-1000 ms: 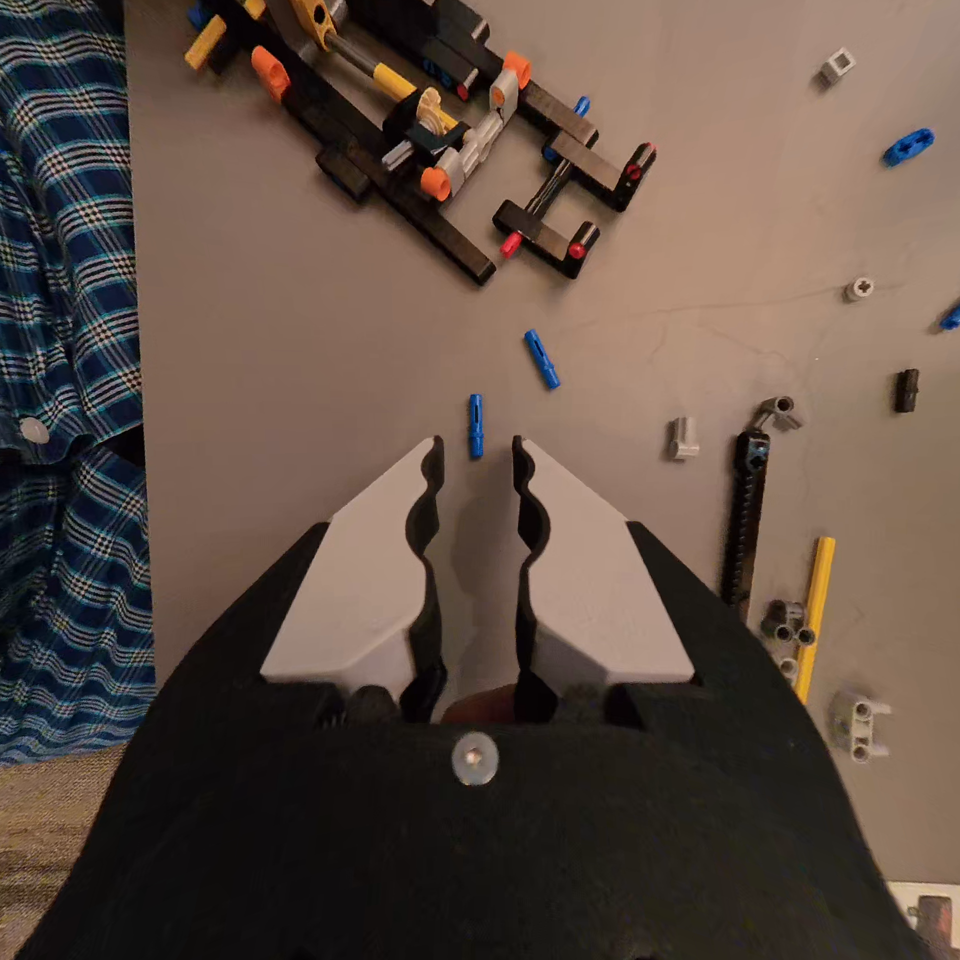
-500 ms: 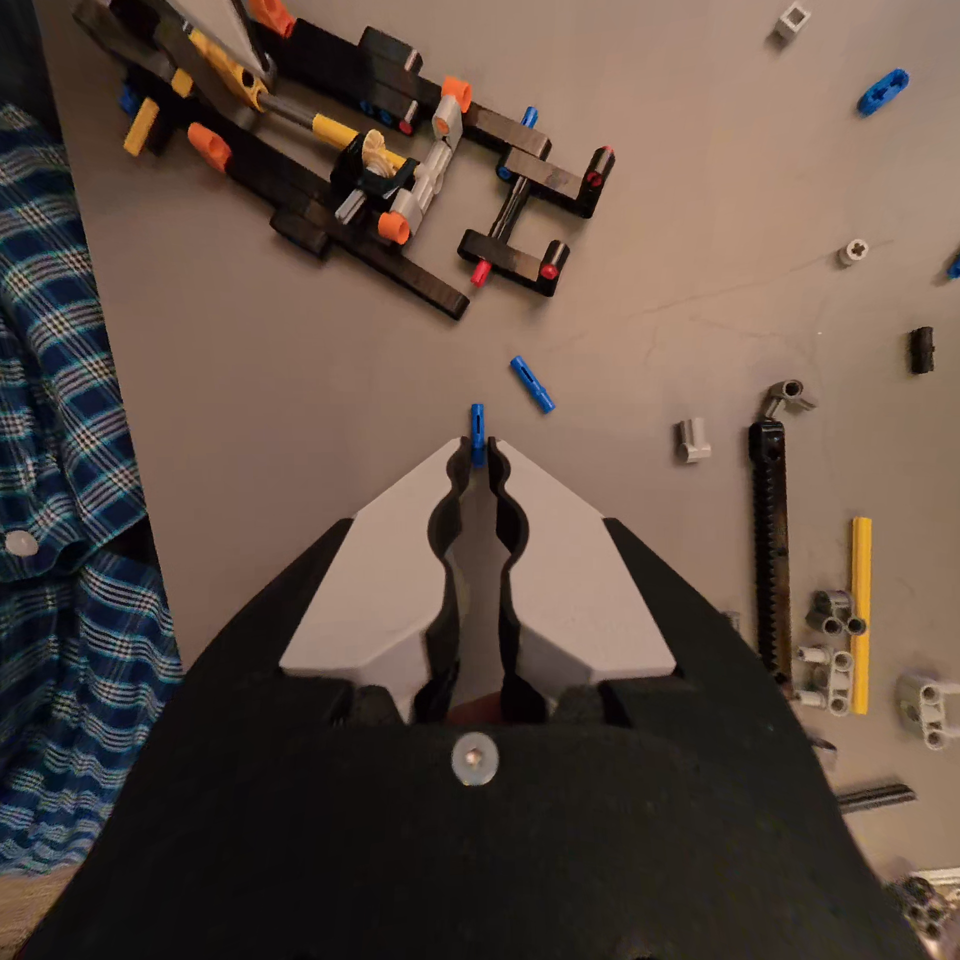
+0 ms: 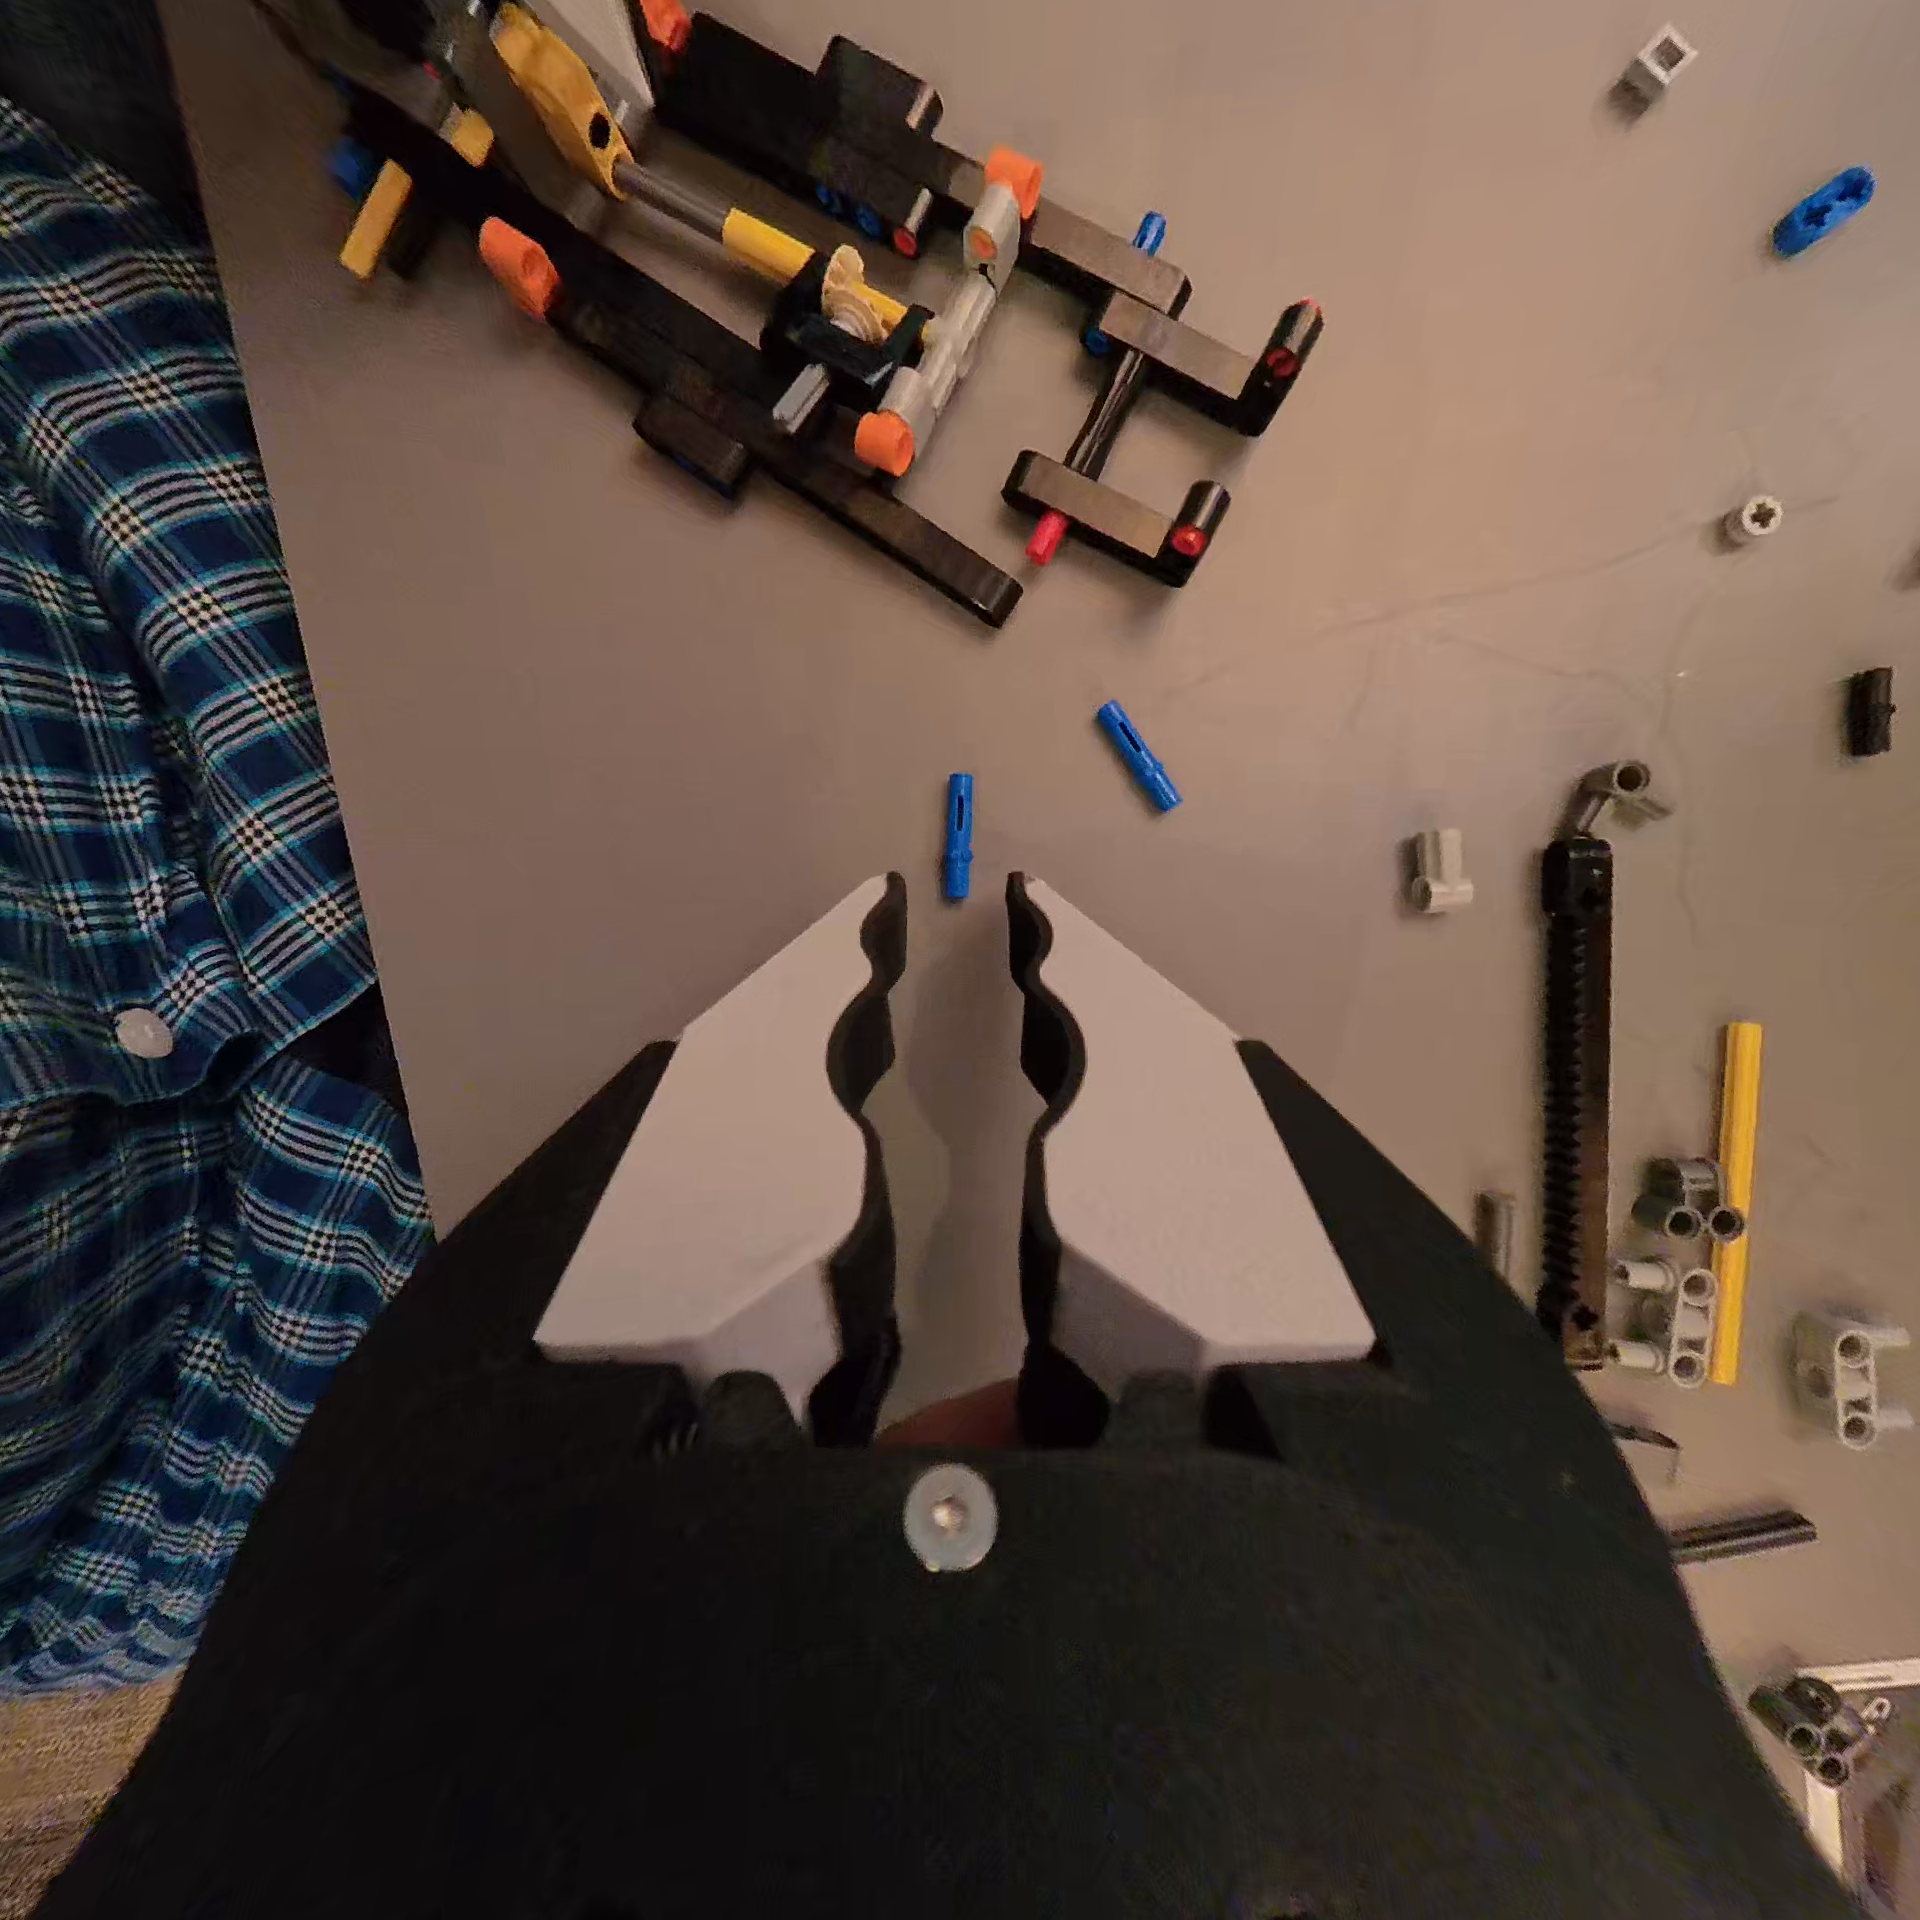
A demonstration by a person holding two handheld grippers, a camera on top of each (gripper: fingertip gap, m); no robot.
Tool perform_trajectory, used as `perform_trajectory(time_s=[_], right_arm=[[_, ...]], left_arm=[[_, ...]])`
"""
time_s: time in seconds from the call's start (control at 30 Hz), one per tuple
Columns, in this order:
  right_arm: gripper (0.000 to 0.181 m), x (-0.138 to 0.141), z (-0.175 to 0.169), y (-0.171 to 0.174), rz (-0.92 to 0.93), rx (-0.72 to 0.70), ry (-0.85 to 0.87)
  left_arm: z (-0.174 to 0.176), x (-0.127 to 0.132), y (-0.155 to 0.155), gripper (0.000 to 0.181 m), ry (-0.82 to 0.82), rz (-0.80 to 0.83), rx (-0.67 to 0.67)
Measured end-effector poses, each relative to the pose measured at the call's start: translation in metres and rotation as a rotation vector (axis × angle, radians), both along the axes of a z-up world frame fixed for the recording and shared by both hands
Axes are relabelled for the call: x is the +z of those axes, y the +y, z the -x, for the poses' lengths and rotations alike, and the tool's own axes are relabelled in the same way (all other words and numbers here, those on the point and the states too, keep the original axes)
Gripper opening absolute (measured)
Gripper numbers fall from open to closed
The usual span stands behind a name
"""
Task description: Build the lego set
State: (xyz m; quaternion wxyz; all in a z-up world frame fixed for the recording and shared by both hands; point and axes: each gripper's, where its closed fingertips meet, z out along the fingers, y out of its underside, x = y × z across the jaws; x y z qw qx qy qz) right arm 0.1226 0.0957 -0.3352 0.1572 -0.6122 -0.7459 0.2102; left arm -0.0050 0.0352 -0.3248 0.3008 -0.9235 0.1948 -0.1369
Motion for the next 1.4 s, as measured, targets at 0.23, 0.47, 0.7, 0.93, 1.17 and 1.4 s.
perform_trajectory(time_s=[0.23,0.47,0.7,0.93,1.17,1.4], right_arm=[[0.015,-0.004,0.008,-0.004,-0.020,-0.002,0.007],[0.002,-0.007,0.011,-0.004,-0.047,0.010,0.001],[0.014,0.001,0.006,0.001,-0.179,0.164,0.006],[0.021,0.016,-0.006,-0.012,0.100,-0.202,-0.043],[0.029,-0.003,0.002,-0.016,0.163,-0.451,-0.024],[0.021,-0.006,0.015,-0.003,-0.006,-0.351,-0.004]], left_arm=[[0.000,-0.002,0.000,0.038,0.003,0.002,0.002],[0.002,-0.001,0.000,0.038,0.004,0.000,0.005],[0.001,-0.002,0.000,0.038,0.007,0.000,0.001],[0.001,0.001,0.001,0.038,-0.008,-0.009,0.008],[0.003,0.002,0.001,0.038,-0.021,-0.012,0.016],[0.003,0.003,0.001,0.038,-0.032,-0.013,0.013]])
